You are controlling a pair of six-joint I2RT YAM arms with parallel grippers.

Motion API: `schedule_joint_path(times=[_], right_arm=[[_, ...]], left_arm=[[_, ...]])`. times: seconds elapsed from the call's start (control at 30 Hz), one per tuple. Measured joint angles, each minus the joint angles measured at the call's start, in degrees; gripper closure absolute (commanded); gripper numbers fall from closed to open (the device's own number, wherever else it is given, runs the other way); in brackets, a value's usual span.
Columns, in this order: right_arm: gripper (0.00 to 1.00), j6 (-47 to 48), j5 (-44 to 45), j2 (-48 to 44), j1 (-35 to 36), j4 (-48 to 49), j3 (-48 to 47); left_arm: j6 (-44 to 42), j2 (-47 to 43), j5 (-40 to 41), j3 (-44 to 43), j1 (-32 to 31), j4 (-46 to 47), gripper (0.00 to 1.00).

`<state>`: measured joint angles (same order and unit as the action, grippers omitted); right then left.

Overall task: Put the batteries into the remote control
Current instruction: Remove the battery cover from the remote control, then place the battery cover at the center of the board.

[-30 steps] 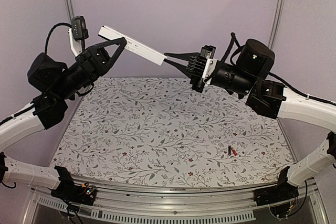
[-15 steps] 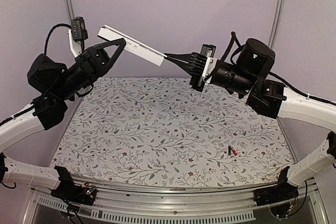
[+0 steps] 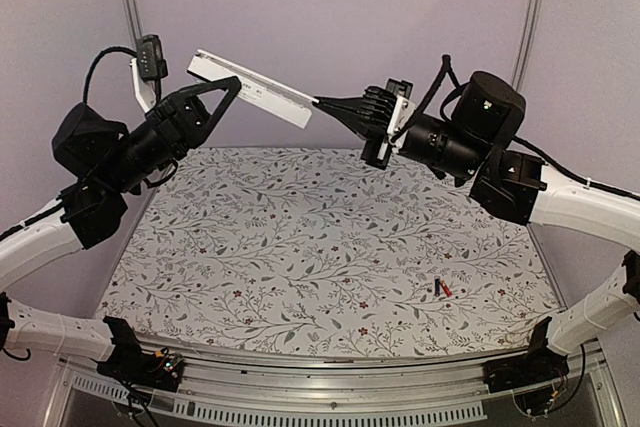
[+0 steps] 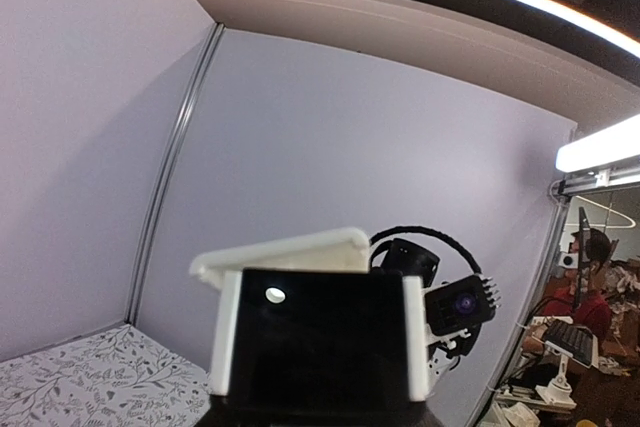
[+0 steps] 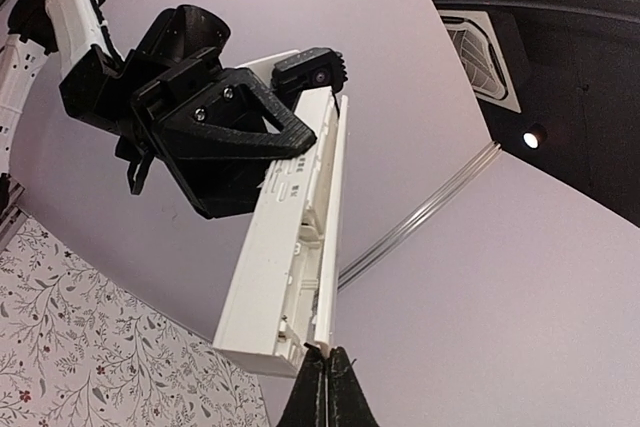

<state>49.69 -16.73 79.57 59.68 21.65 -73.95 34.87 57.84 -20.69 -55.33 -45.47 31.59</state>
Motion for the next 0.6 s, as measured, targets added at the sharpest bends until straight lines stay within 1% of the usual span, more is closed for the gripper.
schedule_joint_path(times=[0.3,0.6], right_arm=[[1.00,-3.52,2.86,0.00,0.00,0.00,-0.37],[1.00,-4.96,3.08,0.00,0.00,0.68,-0.37]], left_arm=[[-1.44,-0.15,0.81,0.48,0.00,-1.07,1.00],[-1.86,-0.20,0.70,0.76,0.07,-1.44,1.00]])
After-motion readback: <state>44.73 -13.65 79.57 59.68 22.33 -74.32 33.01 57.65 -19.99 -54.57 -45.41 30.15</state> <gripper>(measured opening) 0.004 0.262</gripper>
